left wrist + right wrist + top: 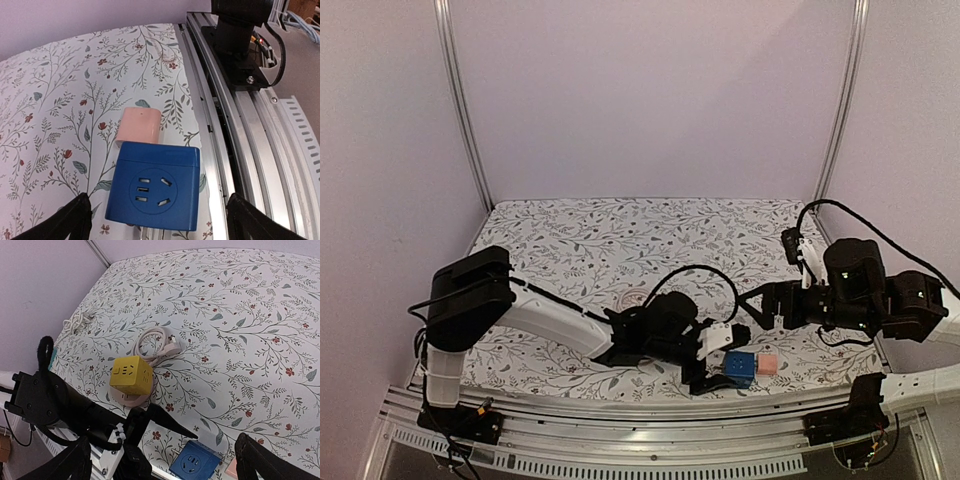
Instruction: Insert the plug
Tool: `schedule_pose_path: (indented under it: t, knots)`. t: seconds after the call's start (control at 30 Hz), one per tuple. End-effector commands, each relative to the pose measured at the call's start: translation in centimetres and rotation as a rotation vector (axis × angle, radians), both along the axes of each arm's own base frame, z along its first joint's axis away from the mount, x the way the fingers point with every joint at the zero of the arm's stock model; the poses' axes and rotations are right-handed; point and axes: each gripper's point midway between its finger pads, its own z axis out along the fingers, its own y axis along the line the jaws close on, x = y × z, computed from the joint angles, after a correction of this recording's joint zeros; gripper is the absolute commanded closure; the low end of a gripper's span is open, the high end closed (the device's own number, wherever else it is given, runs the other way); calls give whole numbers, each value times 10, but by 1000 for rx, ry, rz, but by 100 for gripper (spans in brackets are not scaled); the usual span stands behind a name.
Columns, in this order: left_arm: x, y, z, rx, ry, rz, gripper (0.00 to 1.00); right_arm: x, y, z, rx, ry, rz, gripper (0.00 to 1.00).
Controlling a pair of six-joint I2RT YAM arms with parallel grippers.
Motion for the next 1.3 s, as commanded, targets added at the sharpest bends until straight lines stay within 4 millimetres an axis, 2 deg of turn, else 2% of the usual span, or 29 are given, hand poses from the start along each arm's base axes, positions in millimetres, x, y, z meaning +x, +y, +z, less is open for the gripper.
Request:
schedule_pose_path:
  t: [0.0,0.27,0.43,0.57,0.67,0.8,0.87,1.03,1.17,1.27]
  knots:
    - [13,-2,-14,43,2,-11,7,-4,0,-2,-1,-2,22,1]
    - [15,-5,-29,112,-1,-22,15,-5,2,-5,-10,5,32,1]
    - [15,-5,-34,126,6,-27,31,-5,2,-4,-8,4,35,1]
    - [13,-4,-39,130,12,-31,35,-5,2,-3,-2,1,37,1]
    - [10,-5,-37,118,25,-45,48,-6,1,-2,2,0,35,1]
    - [3,-6,-21,69,53,-72,64,-6,1,0,7,-3,35,1]
    - [-1,-6,-6,35,71,-81,68,-6,1,1,11,-4,36,1]
    - [-9,1,30,-29,188,-111,71,-8,1,3,26,-11,47,1]
    - [-17,14,43,-30,216,-143,71,-11,5,4,38,-5,73,1]
    - [-13,25,54,-38,249,-134,71,-21,16,9,77,-3,157,1]
